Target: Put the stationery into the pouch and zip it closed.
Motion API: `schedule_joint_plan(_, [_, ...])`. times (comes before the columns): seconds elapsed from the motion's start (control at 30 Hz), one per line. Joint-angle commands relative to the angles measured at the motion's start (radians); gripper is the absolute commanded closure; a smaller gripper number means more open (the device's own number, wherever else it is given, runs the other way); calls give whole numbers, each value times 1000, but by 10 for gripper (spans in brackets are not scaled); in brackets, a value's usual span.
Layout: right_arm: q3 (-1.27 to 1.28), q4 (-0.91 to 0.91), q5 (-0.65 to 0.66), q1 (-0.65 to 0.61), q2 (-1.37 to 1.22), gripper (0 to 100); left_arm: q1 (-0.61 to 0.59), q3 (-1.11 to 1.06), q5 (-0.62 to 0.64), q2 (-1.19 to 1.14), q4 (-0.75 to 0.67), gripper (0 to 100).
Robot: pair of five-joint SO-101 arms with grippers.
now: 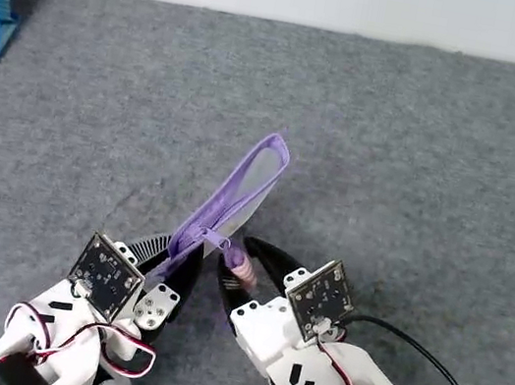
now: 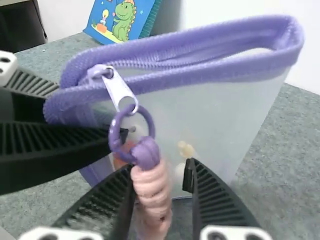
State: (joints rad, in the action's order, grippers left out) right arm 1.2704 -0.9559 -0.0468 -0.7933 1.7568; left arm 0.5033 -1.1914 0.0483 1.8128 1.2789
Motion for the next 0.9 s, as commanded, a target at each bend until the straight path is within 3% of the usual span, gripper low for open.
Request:
schedule_joint_plan(0.0, [-61,19,9,-25,1,879,2,-25,12,5,-6,991])
schedule_joint_plan(0.17, [-63,13,9,-25,1,876,2,-27,12,5,-6,991])
schedule_joint_plan(0.33, [-64,12,9,-27,1,789,2,-27,12,5,-6,991])
schedule_joint_plan(0.87, [-161,-19,-31,-143,-7,837,2,-27,12,5,-3,991])
